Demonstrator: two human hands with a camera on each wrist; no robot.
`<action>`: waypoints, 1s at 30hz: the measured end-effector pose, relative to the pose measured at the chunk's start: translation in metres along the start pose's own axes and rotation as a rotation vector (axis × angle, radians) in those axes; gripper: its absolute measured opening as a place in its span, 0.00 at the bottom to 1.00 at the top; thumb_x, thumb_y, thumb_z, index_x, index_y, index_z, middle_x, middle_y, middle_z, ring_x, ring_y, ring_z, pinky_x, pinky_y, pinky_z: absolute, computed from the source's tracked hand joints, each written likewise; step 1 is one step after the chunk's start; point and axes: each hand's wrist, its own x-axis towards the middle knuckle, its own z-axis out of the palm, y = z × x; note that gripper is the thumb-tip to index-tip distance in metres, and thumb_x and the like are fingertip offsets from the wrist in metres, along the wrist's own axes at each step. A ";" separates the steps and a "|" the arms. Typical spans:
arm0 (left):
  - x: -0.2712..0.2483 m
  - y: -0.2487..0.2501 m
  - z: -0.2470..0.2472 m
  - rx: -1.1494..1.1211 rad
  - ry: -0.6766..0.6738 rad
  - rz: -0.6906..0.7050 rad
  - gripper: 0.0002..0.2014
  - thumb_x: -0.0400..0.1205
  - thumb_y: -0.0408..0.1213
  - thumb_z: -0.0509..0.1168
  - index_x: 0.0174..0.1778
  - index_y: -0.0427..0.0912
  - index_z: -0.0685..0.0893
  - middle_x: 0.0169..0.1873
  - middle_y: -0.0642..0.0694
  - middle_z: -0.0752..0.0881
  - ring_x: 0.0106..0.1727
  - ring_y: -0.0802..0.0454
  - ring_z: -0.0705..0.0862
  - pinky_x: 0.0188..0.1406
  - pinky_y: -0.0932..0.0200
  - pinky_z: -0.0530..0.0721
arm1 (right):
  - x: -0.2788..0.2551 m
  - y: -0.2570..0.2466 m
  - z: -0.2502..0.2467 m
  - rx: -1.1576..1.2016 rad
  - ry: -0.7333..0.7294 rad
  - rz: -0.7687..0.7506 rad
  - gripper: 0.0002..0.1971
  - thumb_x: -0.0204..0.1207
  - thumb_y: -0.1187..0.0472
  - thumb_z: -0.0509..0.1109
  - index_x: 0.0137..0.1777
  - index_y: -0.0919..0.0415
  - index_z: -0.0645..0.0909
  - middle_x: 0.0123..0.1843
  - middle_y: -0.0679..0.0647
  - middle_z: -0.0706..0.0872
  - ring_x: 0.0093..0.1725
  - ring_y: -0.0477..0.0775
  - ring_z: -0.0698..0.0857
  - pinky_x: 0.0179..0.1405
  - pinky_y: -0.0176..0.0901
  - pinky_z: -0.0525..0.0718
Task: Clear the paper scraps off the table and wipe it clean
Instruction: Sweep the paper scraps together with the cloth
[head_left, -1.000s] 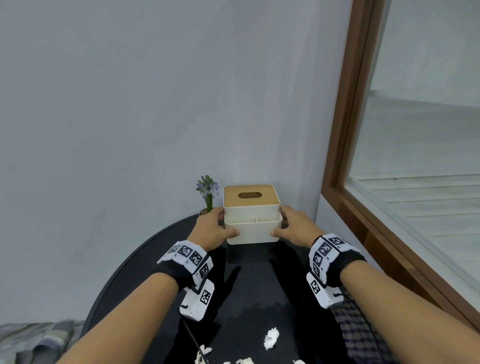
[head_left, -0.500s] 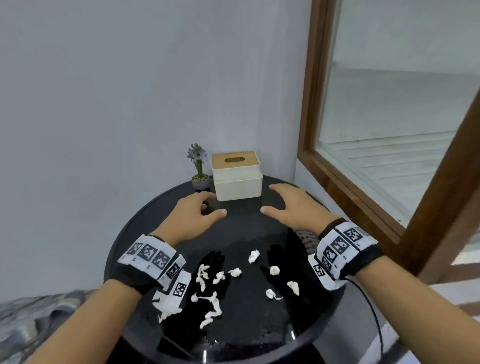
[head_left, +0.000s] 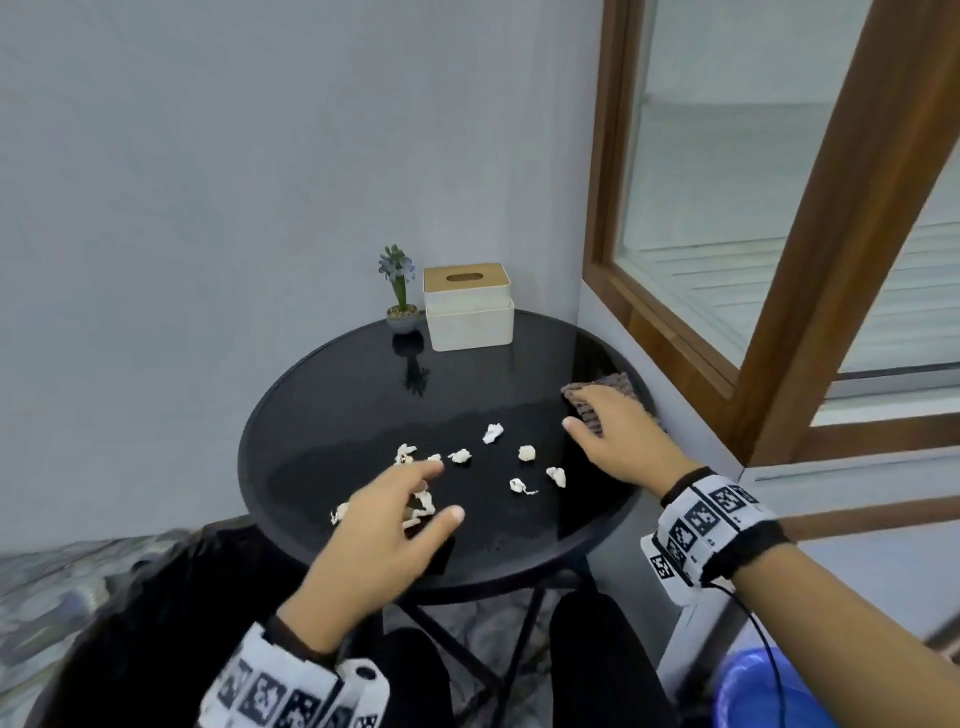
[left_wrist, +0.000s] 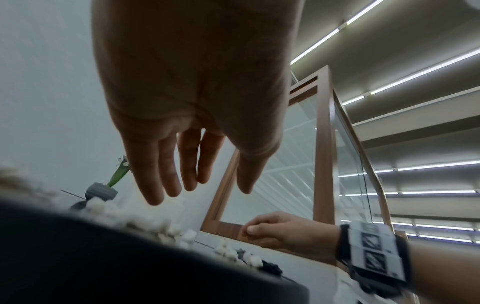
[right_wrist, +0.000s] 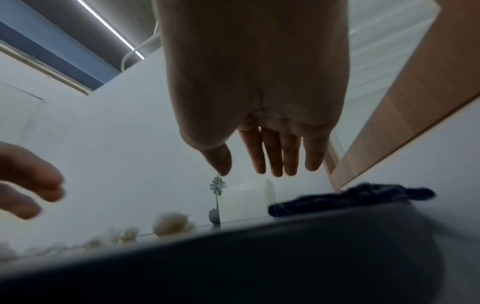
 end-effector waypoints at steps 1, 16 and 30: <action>-0.009 0.000 0.008 -0.004 0.003 0.025 0.24 0.78 0.51 0.72 0.69 0.50 0.81 0.60 0.64 0.82 0.62 0.67 0.81 0.59 0.65 0.82 | 0.001 0.003 0.001 -0.006 0.017 0.021 0.25 0.81 0.50 0.64 0.75 0.61 0.72 0.74 0.57 0.77 0.73 0.57 0.74 0.74 0.49 0.70; -0.048 -0.008 0.060 0.082 0.128 0.102 0.16 0.80 0.51 0.66 0.61 0.52 0.86 0.64 0.64 0.81 0.68 0.63 0.79 0.57 0.74 0.79 | 0.042 0.042 0.027 -0.283 -0.153 0.109 0.30 0.86 0.46 0.43 0.85 0.59 0.53 0.87 0.54 0.53 0.86 0.52 0.50 0.84 0.53 0.46; -0.051 -0.006 0.059 0.092 0.204 0.111 0.13 0.79 0.41 0.70 0.58 0.46 0.88 0.62 0.59 0.84 0.66 0.60 0.81 0.66 0.70 0.74 | 0.004 0.026 0.015 0.116 -0.089 0.038 0.16 0.87 0.50 0.53 0.67 0.48 0.77 0.48 0.56 0.88 0.46 0.52 0.87 0.46 0.42 0.79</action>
